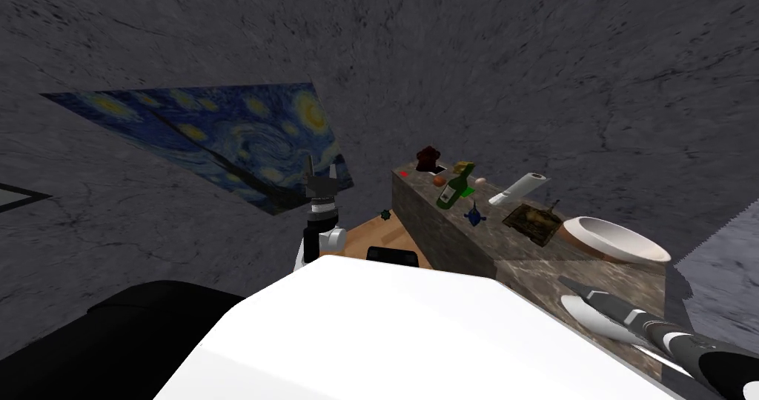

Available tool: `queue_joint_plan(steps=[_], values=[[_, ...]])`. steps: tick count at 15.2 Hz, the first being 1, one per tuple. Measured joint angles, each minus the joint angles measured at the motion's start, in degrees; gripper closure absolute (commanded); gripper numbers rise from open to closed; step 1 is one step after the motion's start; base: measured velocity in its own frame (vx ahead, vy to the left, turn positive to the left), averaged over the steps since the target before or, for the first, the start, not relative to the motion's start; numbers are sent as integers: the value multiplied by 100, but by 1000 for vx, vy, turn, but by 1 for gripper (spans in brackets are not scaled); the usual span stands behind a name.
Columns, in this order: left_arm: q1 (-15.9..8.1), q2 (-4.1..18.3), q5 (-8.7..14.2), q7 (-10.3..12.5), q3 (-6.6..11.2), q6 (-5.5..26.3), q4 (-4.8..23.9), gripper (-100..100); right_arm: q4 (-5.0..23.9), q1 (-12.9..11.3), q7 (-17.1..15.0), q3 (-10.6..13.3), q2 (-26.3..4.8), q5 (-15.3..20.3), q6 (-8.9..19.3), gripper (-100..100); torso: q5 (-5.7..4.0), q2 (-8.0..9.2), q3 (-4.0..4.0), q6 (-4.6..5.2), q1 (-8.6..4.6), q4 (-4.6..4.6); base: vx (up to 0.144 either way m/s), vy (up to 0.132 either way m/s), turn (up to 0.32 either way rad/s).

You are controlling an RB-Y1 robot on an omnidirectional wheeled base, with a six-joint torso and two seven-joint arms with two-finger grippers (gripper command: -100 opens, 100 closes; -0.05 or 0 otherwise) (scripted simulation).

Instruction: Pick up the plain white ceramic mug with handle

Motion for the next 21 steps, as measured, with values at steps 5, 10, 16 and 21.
queue_joint_plan(steps=[5, 10, 16, 21], values=[[0, 0, 0, 0, 0, 0, 0, 0, 169, 162, -577, -293, -84, -294, 568, -100, -2, 1, 0, 3, -4, 0, 61, -11, 91], [0, 0, 0, 0, 0, 0, 0, 0, 256, 340, -1154, -569, -120, -526, 1110, -100, -1, 1, 0, 1, -4, 0, 55, -11, 86], [0, 0, 0, 0, 0, 0, 0, 0, 383, 514, -1826, -884, -209, -804, 1748, -100, -2, 6, 3, 1, -8, 1, 45, -21, 79], [0, 0, 0, 0, 0, 0, 0, 0, 526, 657, -2372, -1148, -293, -1038, 2273, -100, -2, 3, 2, 2, -8, 0, 47, -21, 80]])
